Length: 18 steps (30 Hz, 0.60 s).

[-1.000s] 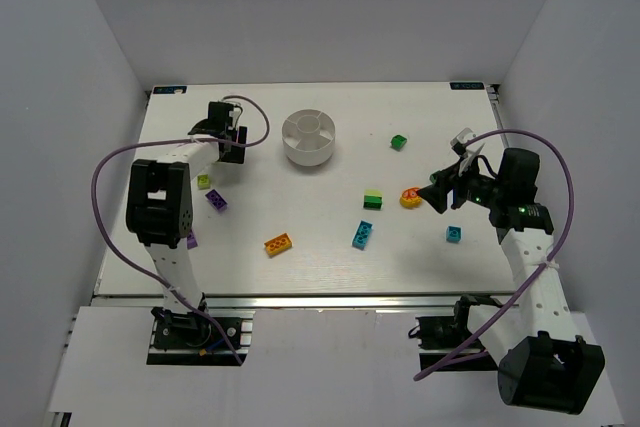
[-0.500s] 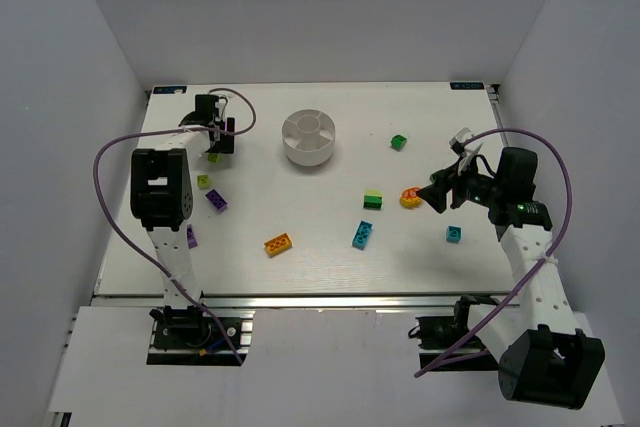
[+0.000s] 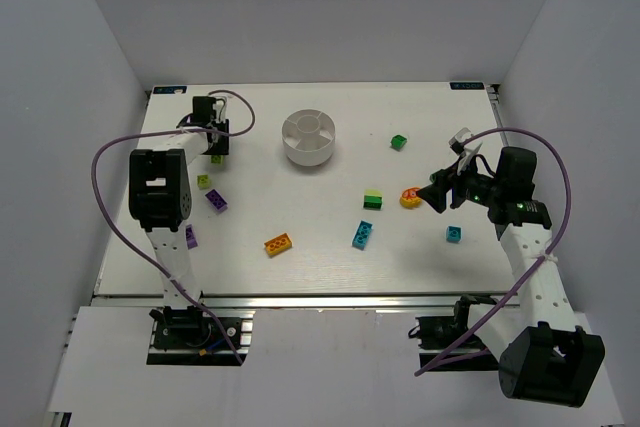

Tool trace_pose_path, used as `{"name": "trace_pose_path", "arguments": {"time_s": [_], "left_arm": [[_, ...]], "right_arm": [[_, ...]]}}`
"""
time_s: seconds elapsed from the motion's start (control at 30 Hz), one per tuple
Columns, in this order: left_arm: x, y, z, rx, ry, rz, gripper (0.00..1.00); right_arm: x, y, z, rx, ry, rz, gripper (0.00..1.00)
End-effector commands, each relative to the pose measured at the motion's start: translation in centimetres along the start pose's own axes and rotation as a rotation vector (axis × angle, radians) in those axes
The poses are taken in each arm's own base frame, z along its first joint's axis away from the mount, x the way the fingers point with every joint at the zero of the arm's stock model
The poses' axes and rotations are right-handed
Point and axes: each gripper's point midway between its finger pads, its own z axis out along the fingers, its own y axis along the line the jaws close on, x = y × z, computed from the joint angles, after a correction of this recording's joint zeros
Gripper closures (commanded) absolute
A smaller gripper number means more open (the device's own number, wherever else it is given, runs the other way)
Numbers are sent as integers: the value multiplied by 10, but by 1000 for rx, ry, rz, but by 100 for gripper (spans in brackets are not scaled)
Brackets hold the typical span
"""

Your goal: Sort the legos into containers by color

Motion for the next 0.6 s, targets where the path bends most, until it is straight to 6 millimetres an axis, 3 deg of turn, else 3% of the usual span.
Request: {"name": "trace_pose_path", "arguments": {"time_s": [0.0, 0.07, 0.1, 0.17, 0.23, 0.37, 0.4, 0.53, 0.57], "left_arm": [[-19, 5, -23, 20, -49, -43, 54], [-30, 3, -31, 33, -74, -55, 69], [-31, 1, -34, 39, -75, -101, 90], [-43, -5, -47, 80, -96, -130, 93], [-47, -28, -60, 184, -101, -159, 100], [-72, -77, -103, 445, -219, -192, 100], [-74, -94, -122, 558, -228, -213, 100], [-96, -131, -164, 774, -310, -200, 100], [-104, -132, -169, 793, -343, -196, 100]], "right_arm": [[-12, 1, -1, -4, -27, -46, 31], [-12, 0, -1, -2, -29, -49, 31], [-12, 1, -1, -4, -28, -48, 31], [-13, 1, -2, -2, -30, -50, 31], [-12, 2, -1, -10, -30, -48, 31], [-11, 3, -1, -18, -31, -41, 32], [-11, 3, 0, -21, -31, -39, 31], [-9, 4, 1, -28, -29, -33, 32], [-8, 4, 2, -30, -25, -27, 32]]}}
